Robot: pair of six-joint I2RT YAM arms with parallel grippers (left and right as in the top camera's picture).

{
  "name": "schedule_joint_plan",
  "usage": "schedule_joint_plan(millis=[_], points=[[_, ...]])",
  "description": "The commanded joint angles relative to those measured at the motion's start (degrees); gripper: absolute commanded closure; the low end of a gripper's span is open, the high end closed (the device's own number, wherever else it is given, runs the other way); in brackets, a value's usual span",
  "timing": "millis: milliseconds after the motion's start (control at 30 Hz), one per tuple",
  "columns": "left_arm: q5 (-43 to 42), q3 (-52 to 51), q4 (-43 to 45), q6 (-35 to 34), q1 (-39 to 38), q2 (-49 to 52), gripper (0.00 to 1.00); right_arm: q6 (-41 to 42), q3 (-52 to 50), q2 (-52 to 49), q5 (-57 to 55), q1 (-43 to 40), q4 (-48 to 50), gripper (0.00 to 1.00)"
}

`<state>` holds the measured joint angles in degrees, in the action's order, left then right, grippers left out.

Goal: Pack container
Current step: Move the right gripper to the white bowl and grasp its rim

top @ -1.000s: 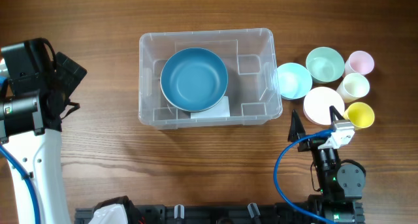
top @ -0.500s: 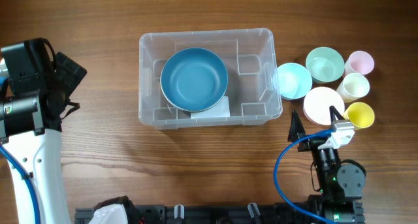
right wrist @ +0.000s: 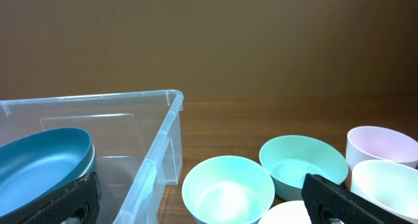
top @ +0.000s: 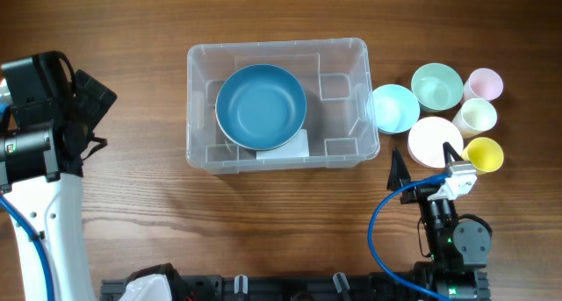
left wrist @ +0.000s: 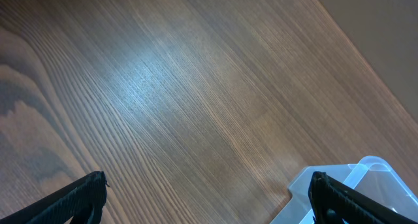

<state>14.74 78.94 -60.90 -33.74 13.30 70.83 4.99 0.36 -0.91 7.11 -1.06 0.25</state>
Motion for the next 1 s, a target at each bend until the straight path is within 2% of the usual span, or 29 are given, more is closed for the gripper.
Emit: schedule_joint_plan(millis=[0, 67, 233, 500, 700, 800, 967], points=[[0.09, 0.9, -0.04, -0.11, 0.37, -0.22, 0.0, -0.02, -0.07, 0.11, 0.22, 0.13, 0.55, 0.0], [0.09, 0.9, -0.04, -0.11, 0.37, -0.22, 0.0, 0.24, -0.07, 0.11, 0.39, 0.13, 0.52, 0.0], [0.09, 0.9, -0.04, -0.11, 0.37, -0.22, 0.0, 11.41, 1.75, 0.11, 1.14, 0.13, 1.77, 0.0], [0.09, 0.9, -0.04, -0.11, 0.37, -0.22, 0.0, 14.51, 17.81, -4.46, -0.28, 0.13, -4.52, 0.0], [0.09, 0.9, -0.04, -0.11, 0.37, -0.22, 0.0, 12.76, 33.35, -19.93, -3.67, 0.13, -15.1, 0.0], [0.09, 0.9, -0.04, -0.09, 0.37, -0.22, 0.0, 8.85, 43.85, -33.44, -3.65, 0.13, -23.61, 0.0], [0.09, 0.9, -0.04, -0.11, 0.37, -0.22, 0.0, 5.97, 57.09, -50.05, -2.38, 0.13, -39.85, 0.0]])
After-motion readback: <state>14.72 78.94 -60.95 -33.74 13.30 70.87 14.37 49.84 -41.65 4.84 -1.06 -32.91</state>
